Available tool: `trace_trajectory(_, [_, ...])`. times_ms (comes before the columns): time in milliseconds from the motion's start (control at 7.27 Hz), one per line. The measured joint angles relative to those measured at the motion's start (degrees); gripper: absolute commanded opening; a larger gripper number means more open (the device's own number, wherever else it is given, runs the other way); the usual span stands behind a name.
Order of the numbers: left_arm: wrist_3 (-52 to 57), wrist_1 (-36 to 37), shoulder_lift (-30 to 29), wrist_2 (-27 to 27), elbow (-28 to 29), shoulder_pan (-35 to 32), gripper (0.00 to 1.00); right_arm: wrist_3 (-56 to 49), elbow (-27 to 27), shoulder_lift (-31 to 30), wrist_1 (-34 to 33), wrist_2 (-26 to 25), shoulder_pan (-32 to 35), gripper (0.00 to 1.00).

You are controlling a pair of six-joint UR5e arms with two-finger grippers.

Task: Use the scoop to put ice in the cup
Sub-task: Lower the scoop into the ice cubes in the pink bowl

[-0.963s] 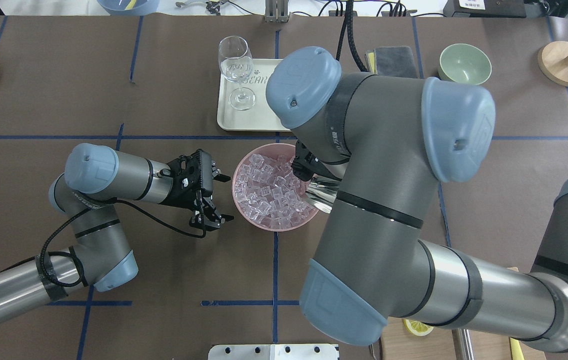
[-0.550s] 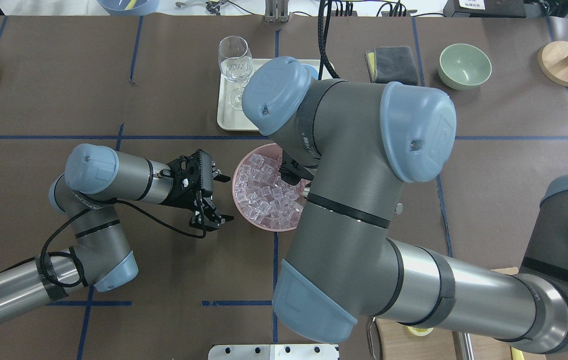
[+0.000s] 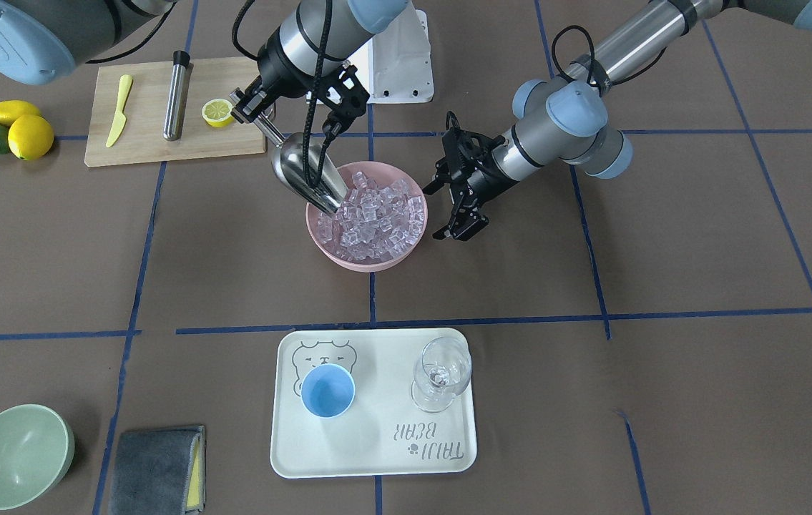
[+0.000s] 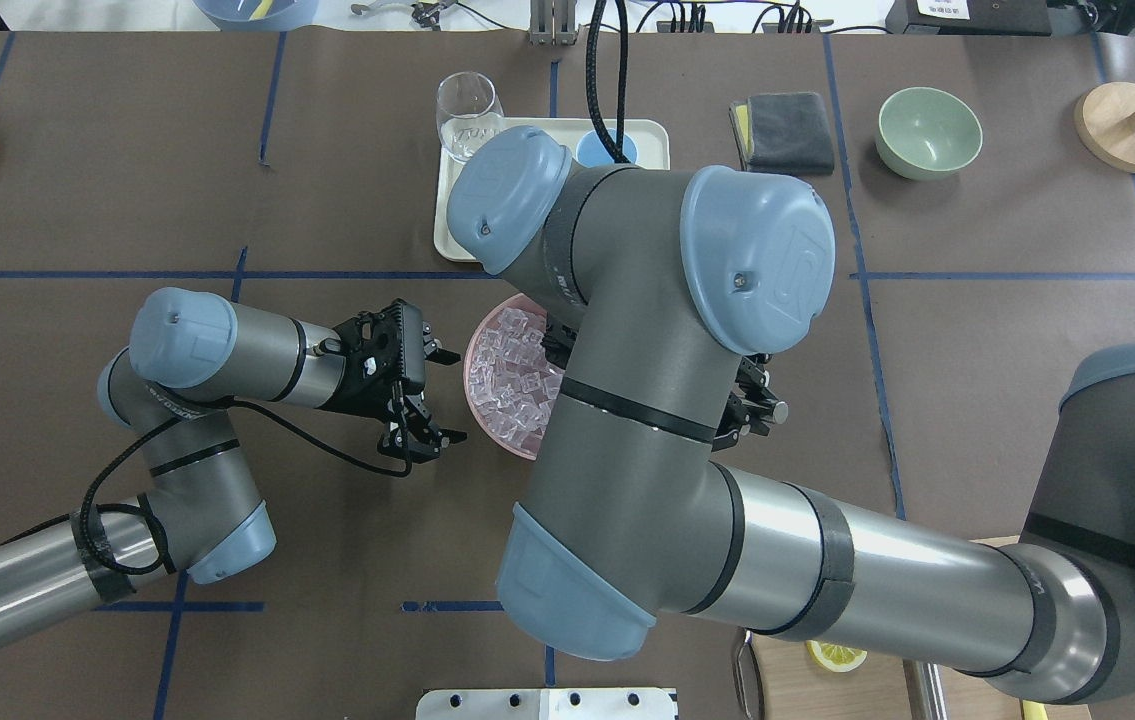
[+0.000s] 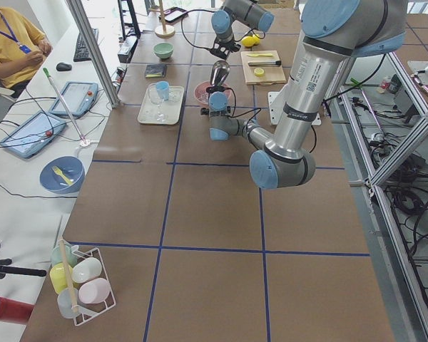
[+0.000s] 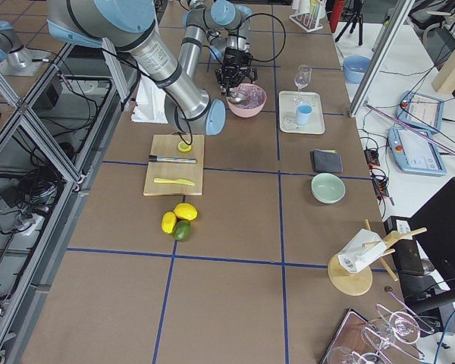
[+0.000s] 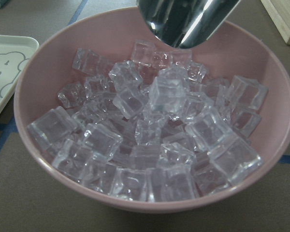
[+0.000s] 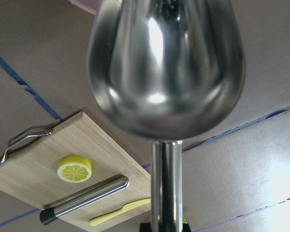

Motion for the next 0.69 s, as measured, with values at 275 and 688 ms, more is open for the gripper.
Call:
trace_trajectory(275, [0.0,-0.1,-0.1,0.0,0.0,0.0,1.00,0.0,-1.4,0.7,0.0,-0.1,-0.5,0.00])
trace_trajectory(688, [-0.1,-0.2,-0.1,0.3,0.0,0.0,1.00,0.1,-4.3,2.2,0.1,-0.7,-2.2,0.00])
